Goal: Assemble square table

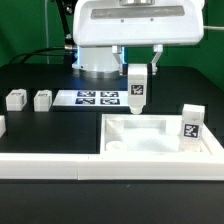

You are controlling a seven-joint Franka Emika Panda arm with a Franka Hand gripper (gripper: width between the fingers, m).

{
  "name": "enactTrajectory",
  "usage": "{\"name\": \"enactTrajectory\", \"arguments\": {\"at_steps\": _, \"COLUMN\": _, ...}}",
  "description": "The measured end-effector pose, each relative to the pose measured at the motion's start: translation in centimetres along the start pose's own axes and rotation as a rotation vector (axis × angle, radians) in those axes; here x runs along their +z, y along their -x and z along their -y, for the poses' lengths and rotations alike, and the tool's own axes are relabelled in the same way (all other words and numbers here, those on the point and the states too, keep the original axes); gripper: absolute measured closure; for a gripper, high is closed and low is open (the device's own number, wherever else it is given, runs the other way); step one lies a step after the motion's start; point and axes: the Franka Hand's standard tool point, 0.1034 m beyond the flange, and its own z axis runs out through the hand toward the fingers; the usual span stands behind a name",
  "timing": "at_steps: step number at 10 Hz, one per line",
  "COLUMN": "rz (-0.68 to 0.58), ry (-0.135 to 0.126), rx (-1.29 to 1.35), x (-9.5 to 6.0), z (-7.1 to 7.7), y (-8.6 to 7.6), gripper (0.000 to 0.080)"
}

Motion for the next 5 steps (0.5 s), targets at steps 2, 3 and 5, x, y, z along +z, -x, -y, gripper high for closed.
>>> {"name": "enactTrajectory", "arguments": {"at_steps": 2, "rz": -0.179, "ry": 0.010, "rx": -0.010, "x": -0.4, "z": -0.2, "y": -5.2, "gripper": 0.0508}}
{"name": "enactTrajectory", "arguments": {"at_steps": 3, "rz": -0.240, "ry": 0.011, "rx": 0.001, "x": -0.9, "z": -0.2, "y": -6.8, "gripper": 0.0508}}
{"name": "enactTrajectory", "arguments": {"at_steps": 5, "rz": -0.235, "ry": 0.013, "rx": -0.009, "x": -0.7, "z": -0.2, "y": -6.5, "gripper": 0.0508}}
